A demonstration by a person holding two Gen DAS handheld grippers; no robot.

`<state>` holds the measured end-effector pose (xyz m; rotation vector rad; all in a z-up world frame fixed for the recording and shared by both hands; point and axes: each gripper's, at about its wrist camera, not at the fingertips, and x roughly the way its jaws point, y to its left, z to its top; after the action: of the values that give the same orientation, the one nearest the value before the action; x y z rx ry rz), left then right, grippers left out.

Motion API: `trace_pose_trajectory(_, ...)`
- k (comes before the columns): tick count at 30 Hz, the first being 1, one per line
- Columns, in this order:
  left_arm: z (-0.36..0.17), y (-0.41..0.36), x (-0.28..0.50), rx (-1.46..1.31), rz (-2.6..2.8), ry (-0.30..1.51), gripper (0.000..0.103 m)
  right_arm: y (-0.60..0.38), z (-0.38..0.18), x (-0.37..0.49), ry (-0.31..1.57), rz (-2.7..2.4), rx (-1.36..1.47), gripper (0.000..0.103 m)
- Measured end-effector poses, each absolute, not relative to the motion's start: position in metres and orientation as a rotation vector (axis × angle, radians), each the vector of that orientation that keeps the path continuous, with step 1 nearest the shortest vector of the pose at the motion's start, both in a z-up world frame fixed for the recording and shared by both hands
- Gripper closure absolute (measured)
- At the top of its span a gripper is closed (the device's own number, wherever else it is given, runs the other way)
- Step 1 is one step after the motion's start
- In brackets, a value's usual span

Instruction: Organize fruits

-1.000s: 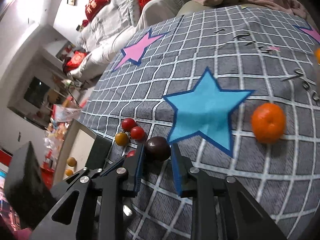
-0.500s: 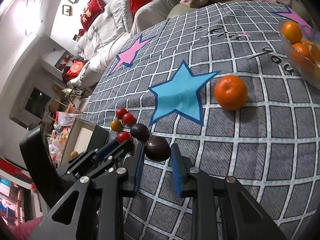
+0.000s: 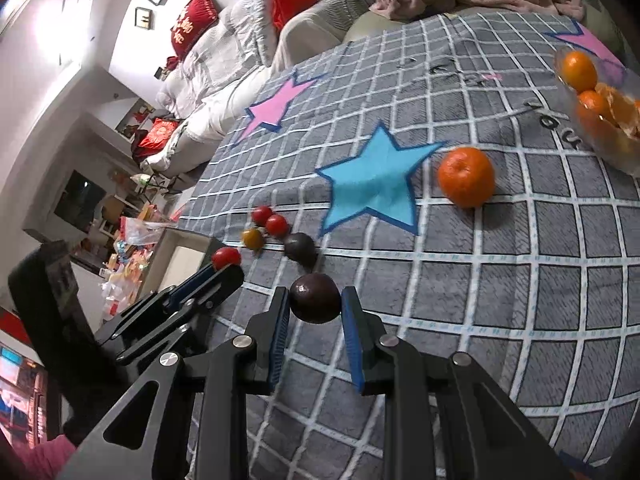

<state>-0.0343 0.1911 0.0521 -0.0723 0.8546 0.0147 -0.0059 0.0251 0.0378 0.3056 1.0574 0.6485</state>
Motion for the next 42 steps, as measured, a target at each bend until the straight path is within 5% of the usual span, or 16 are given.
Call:
trace_pose_trajectory(17, 0.039, 0.320, -0.142, -0.214, 0.279, 0.979, 0.082, 0.196, 0.053, -0.076, 1.061, 0.871, -0.017, 0.074)
trace_pose_trajectory(32, 0.014, 0.330, -0.167, -0.197, 0.316, 1.065, 0.081, 0.275, 0.017, -0.107, 1.111, 0.857, -0.394, 0.072)
trace_pose_trajectory(34, 0.014, 0.331, -0.167, -0.206, 0.312, 1.071, 0.058, 0.275, 0.019, -0.107, 1.109, 0.853, -0.393, 0.068)
trace_pose_trajectory(35, 0.014, 0.332, -0.168, -0.214, 0.318, 1.072, 0.024, 0.274, 0.021, -0.107, 1.104, 0.849, -0.392, 0.060)
trace_pose_trajectory(36, 0.016, 0.333, -0.170, -0.222, 0.328, 1.055, 0.017, 0.273, 0.024, -0.108, 1.097, 0.845, -0.391, 0.057)
trace_pose_trajectory(42, 0.019, 0.336, -0.176, -0.230, 0.353, 1.051, 0.017, 0.266, 0.044, -0.115, 1.061, 0.822, -0.388, 0.030)
